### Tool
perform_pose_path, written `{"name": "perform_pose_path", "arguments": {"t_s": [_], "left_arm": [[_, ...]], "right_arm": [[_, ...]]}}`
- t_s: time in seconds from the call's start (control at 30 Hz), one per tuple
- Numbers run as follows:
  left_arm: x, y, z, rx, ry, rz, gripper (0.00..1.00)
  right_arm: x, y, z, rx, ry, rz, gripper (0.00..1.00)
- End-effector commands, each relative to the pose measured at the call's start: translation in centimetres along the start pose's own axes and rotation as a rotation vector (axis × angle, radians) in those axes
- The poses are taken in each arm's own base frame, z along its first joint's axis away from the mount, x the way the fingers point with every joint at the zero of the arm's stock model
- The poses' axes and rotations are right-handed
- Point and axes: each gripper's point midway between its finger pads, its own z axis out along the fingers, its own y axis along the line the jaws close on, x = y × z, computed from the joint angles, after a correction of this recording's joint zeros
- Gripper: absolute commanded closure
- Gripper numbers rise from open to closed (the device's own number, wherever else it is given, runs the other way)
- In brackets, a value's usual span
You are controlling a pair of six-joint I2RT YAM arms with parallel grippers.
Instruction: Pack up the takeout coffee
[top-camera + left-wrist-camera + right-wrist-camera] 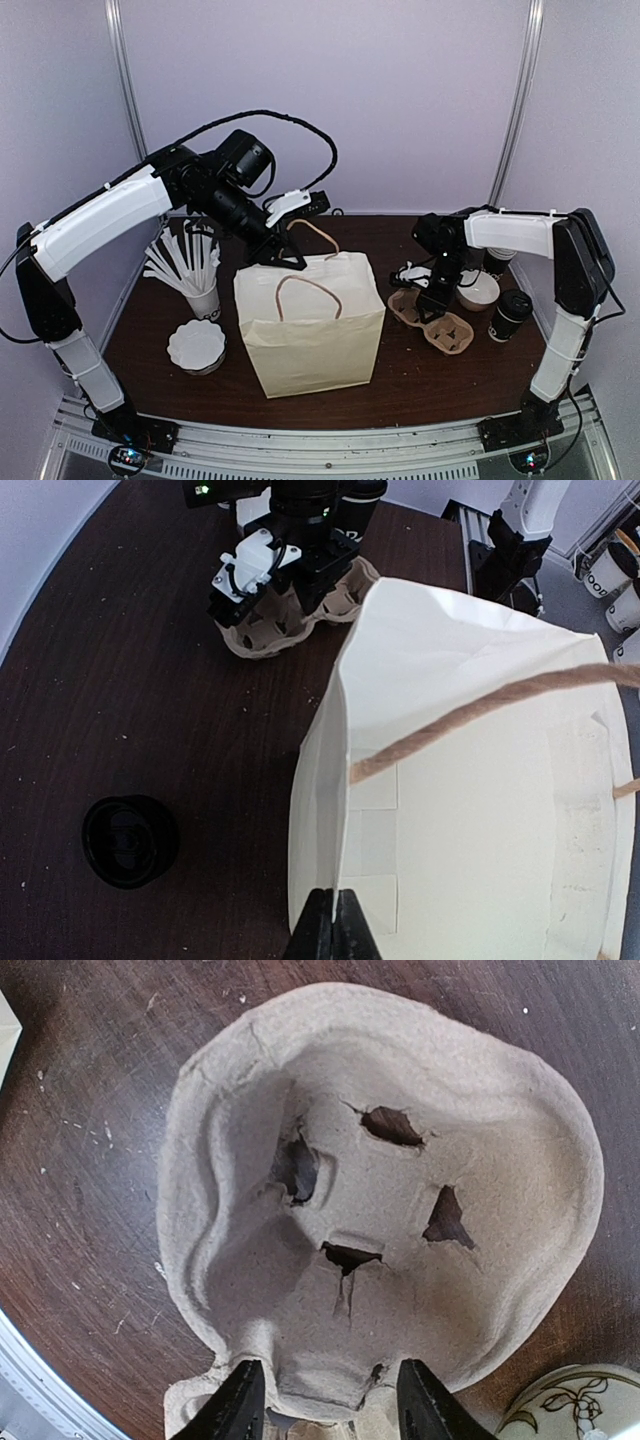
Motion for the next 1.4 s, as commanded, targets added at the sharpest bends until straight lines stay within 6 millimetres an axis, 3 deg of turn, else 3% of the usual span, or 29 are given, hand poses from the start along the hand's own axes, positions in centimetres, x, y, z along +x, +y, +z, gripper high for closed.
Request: {"name": "perform_pose_path", "arguments": {"t_s": [0.0,0.23,0.43,0.6,0.8,1.0,1.13,1.37], "left_arm": [[0.1,0.4,0.2,-0.005,0.001,0.006,1.00],[0.2,0.5,0.2,-0.008,0.004,0.006,1.00],[0.3,0.5,0.3,-0.008,0.007,0.005,1.00],[0.3,0.5,0.4,-0.007,0.008,0.003,1.00],[0.4,0.6,0.5,-0.012,0.011,0.003,1.00],[-0.2,0.4,0.8,0.014,-0.003,-0.006,1.00],[-0.7,0.4,1.7,0.055,-0.009,-0.036,1.00],[-3.4,0.3,2.0,0.097,-0.052,-0.036,1.00]], "right_arm": [[-0.1,-0.3,0.4,0.019,0.017,0.019,0.51],[0.1,-0.2,0.9,0.003,0.033,0.032,0.51],[-0.1,0.0,0.6,-0.008,0.025,0.036,0.60],[-0.2,0.1,-0.2,-0.003,0.013,0.035,0.65],[0.1,0.2,-3.0,0.044,-0.032,0.028,0.66],[-0.1,1.1,-9.1,0.091,-0.160,-0.002,0.66],[-1.8,2.1,-14.8,0.117,-0.343,-0.040,0.66],[-5.1,6.3,-25.8,0.046,-0.714,-0.133,0.67]]}}
